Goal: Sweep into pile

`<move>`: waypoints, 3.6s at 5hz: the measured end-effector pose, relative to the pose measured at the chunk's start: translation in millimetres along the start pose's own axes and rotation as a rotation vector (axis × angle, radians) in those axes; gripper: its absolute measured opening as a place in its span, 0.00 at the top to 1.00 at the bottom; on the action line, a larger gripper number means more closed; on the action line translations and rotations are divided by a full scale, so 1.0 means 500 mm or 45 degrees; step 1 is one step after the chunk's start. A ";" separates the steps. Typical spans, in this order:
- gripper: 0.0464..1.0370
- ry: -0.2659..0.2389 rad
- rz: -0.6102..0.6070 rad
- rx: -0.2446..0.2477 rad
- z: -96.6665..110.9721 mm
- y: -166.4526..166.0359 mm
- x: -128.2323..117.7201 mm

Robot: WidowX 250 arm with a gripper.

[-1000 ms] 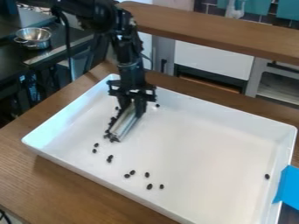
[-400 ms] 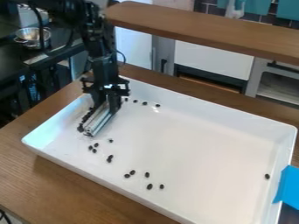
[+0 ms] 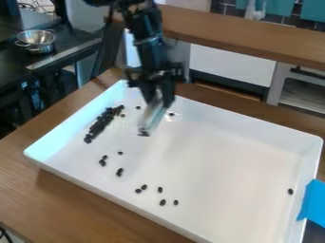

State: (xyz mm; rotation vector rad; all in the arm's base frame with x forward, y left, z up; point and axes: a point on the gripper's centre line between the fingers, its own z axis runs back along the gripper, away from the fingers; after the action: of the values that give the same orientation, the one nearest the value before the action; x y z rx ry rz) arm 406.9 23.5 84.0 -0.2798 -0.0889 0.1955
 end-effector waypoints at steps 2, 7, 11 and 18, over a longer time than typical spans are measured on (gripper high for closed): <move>0.66 0.002 -0.062 0.039 -0.065 -0.146 -0.099; 0.66 -0.031 -0.128 0.146 -0.147 -0.075 -0.163; 0.66 -0.071 -0.180 0.221 -0.106 0.085 -0.136; 0.66 -0.027 -0.089 0.173 -0.048 0.063 -0.090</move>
State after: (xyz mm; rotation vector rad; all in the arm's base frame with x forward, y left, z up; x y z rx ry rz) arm 359.9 37.5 49.7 -0.1390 -0.1061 0.1348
